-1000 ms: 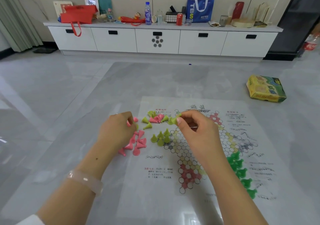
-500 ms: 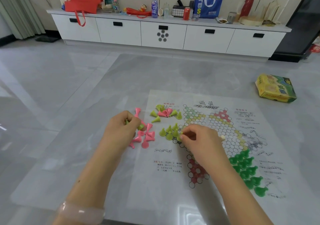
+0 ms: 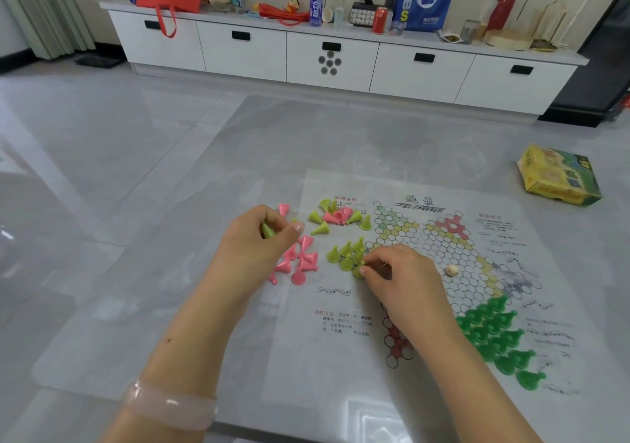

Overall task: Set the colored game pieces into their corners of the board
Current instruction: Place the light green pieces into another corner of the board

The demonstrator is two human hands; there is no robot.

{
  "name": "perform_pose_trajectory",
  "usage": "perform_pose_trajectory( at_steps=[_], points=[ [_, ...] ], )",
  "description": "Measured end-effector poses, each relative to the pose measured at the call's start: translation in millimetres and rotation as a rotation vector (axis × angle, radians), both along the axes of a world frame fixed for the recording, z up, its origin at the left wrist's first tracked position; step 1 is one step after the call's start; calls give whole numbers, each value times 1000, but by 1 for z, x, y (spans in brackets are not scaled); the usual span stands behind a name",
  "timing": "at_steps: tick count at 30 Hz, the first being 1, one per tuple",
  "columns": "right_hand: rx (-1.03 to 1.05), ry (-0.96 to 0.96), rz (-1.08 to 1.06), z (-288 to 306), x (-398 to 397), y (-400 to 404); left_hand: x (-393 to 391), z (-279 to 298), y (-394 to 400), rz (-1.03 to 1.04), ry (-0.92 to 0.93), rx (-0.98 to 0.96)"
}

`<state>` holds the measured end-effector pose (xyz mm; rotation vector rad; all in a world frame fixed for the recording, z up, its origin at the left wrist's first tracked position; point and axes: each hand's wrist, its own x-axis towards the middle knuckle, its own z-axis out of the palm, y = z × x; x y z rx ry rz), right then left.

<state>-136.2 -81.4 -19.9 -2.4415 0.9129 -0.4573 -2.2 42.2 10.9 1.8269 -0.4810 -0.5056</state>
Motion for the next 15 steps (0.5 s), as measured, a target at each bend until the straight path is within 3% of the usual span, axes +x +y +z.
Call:
perform_pose_trajectory(
  at_steps=[15],
  points=[
    [4, -9, 19, 2, -2, 0, -1, -5, -3, -97, -23, 30]
  ],
)
